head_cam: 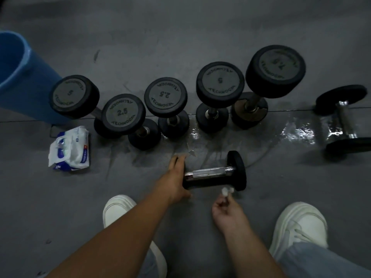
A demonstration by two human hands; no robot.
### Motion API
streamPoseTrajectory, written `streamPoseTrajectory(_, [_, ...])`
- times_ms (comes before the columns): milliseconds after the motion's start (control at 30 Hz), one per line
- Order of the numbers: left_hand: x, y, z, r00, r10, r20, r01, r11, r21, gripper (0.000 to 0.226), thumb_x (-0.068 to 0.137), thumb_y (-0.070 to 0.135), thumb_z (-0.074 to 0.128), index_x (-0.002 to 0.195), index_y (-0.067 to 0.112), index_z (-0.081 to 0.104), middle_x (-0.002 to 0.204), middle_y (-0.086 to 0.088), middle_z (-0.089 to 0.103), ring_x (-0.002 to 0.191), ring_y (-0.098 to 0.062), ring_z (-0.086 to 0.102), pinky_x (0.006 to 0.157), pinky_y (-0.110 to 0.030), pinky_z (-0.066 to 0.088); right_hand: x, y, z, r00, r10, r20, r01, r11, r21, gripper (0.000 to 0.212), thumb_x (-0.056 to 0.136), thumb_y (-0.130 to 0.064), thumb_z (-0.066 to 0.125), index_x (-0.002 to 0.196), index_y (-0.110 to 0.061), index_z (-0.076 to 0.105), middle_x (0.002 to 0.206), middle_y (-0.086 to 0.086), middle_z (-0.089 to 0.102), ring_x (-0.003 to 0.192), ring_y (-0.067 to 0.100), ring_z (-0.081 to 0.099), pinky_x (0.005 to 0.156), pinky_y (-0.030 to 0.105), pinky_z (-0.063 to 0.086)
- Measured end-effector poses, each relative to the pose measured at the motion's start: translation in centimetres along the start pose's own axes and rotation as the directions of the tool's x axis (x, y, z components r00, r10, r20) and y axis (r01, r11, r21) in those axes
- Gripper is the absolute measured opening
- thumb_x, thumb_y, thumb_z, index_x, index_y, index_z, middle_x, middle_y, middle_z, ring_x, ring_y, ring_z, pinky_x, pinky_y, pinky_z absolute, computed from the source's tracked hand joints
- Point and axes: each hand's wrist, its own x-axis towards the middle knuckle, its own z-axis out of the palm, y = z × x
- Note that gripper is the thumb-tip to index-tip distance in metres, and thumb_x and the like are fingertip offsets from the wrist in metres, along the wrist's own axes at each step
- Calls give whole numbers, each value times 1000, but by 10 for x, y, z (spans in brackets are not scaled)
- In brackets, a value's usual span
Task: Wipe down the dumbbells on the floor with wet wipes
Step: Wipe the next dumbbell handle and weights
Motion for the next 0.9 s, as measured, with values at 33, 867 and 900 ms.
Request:
streamPoseTrajectory(33, [-3,-1,2,1000,0,1,0,1000,22,130,60,20,91,155,30,3,162,10,-8,136,-26,43,108,-39,42,0,-3,3,1000,13,25,-14,999,49,24,100,-8,46,78,-9,55,47,2,54,35,5,46,34,11,36])
streamPoseTrajectory(867, [-18,-3,15,999,-31,-41,32,999,17,120,71,14,84,154,34,0,158,-1,25,129,-23,48,103,-32,43,15,11,61,991,-117,-62,108,986,-126,30,78,-39,77,97,-21,62,80,-4,48,56,4,33,34,14,25])
streamPoseTrajectory(900, [-17,-2,14,999,-38,-37,38,999,11,120,71,13,84,154,33,0,159,-1,22,131,-23,47,104,-30,41,14,10,62,989,-127,-70,118,986,-121,30,79,-38,77,98,-21,62,79,-4,48,55,4,32,34,13,25])
